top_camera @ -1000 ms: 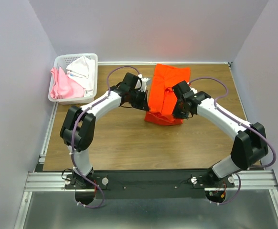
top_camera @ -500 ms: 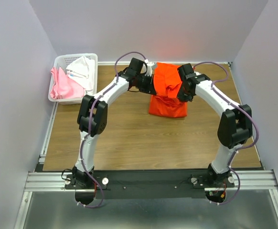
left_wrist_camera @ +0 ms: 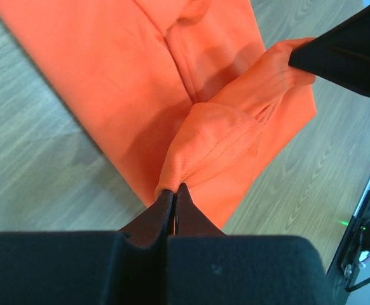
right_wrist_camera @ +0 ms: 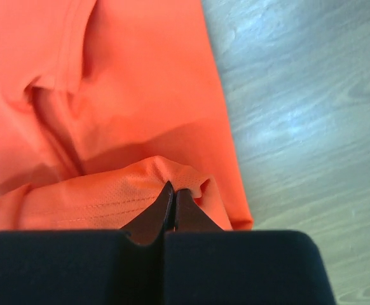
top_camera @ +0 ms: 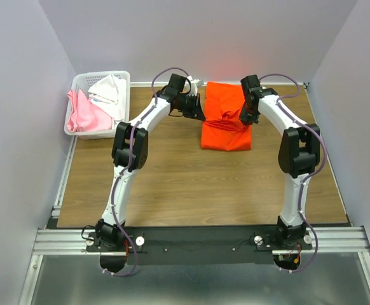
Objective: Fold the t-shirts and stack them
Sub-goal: Fold the tshirt
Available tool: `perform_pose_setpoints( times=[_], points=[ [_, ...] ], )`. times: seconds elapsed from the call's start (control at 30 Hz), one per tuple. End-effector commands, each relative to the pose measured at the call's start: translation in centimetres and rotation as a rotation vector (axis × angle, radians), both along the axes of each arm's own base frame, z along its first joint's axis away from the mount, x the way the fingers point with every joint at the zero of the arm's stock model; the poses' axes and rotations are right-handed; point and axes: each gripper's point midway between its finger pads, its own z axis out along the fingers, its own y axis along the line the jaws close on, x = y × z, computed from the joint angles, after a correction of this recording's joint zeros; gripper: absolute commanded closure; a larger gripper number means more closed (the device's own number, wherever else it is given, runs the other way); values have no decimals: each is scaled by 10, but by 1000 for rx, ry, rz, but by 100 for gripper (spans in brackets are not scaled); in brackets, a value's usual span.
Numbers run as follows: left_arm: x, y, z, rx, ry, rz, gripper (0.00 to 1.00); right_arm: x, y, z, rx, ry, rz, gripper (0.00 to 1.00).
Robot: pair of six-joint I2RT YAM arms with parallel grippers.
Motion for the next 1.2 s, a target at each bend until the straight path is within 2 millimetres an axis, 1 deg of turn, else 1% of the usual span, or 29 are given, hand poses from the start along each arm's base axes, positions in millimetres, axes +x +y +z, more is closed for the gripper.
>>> perform_pose_setpoints(
  times=[0.0,0.03,0.07,0.13,0.2,0.23,0.27,0.3,0.33,0.37,0.4,0.43,0.47,0.5,0.53,0.57,0.63,0.7,0.77,0.8,0.83,0.87,0.9,0.93,0.97,1.0,1.03,1.1,1.17],
  points=[
    [6,-6,4,-86,29,-30,100,13,-8,-11,-12,24,22,100],
    [7,-8,-2,-96,44,-31,100,16,-9,-14,-14,27,26,100],
    [7,-8,-2,-113,48,-41,100,23,-9,-10,-11,10,29,100],
    [10,-10,-6,-131,48,-47,100,29,-11,-18,-13,20,33,100],
    [15,-13,-3,-159,37,-56,96,37,-13,-16,-7,8,29,100],
    [17,-15,-9,-165,42,-57,93,39,-14,-19,-2,10,28,100],
    [17,-18,-7,-192,58,-63,87,40,-13,-24,6,18,32,100],
    [23,-22,3,-221,20,-70,81,45,-14,-21,15,5,30,100],
    [26,-24,-1,-236,24,-75,78,47,-14,-22,23,6,26,99],
    [27,-27,4,-258,18,-84,70,50,-14,-21,32,0,25,100],
    [34,-30,15,-292,-6,-80,66,52,-13,-24,48,3,25,97],
    [37,-30,16,-311,-2,-76,60,58,-12,-18,63,-17,24,94],
    [40,-32,26,-351,-10,-81,46,61,-11,-18,84,-19,23,80],
    [42,-33,32,-368,-18,-81,38,64,-11,-15,100,-27,20,70],
    [44,-31,37,-377,-32,-79,36,70,-10,-6,116,-52,15,61],
    [47,-30,43,-381,-51,-75,33,72,-9,-1,127,-63,14,43],
    [47,-28,49,-376,-74,-76,29,77,-10,13,133,-96,14,32],
    [44,-26,42,-359,-63,-69,24,79,-9,31,140,-135,20,26],
    [44,-23,39,-327,-85,-63,20,76,-6,39,149,-148,40,25],
    [40,-19,29,-298,-55,-51,20,76,-4,42,164,-155,57,25],
    [40,-16,32,-273,-90,-47,20,73,-2,53,169,-174,74,25],
    [35,-13,21,-250,-66,-42,20,68,2,49,182,-164,91,25],
    [32,-10,19,-237,-68,-39,20,63,3,49,186,-155,95,25],
    [28,-9,27,-233,-83,-41,20,60,5,50,191,-159,103,25],
    [25,-7,24,-217,-95,-47,20,56,7,57,195,-168,110,25],
    [17,-6,15,-200,-72,-50,20,48,11,47,191,-139,121,25],
    [14,-6,19,-189,-86,-52,20,43,14,45,189,-130,131,25],
    [4,-7,13,-164,-77,-68,20,33,24,45,188,-122,157,25],
    [-10,-11,5,-135,-69,-91,20,24,28,31,183,-89,168,25]
  ],
)
